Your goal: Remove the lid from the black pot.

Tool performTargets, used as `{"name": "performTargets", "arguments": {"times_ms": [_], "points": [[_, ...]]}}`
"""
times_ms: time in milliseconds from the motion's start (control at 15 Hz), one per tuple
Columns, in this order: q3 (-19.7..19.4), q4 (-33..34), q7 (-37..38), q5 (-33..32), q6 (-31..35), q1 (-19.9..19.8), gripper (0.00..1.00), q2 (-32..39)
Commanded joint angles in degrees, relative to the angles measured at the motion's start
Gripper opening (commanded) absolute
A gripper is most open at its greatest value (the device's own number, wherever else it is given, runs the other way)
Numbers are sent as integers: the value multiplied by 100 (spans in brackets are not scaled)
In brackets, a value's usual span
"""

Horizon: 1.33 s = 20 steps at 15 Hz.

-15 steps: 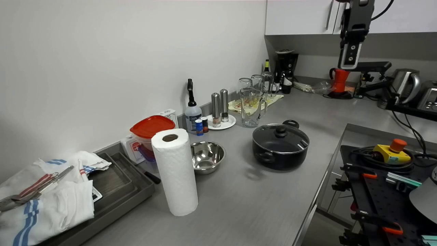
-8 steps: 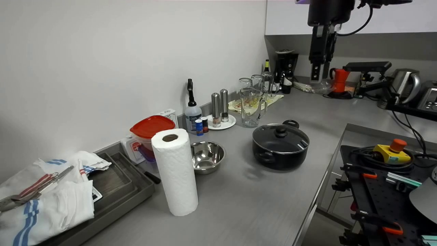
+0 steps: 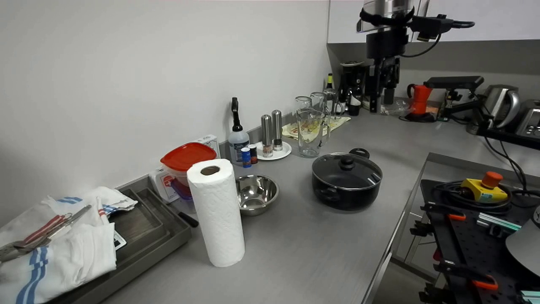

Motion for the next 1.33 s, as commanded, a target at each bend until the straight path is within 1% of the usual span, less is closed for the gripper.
{"name": "performTargets", "arguments": {"times_ms": [0,333,600,1000,1267], "points": [[-321,169,-257,-26,247,-106,100,405],[-845,430,-831,278,791,-180,100,1090],[-1081,682,-1132,451,1258,-229,100,1661],[-1199,932,-1251,877,2000,-332,100,2370],[-1229,950,-1296,1171,2244,-429,100,2646]]}}
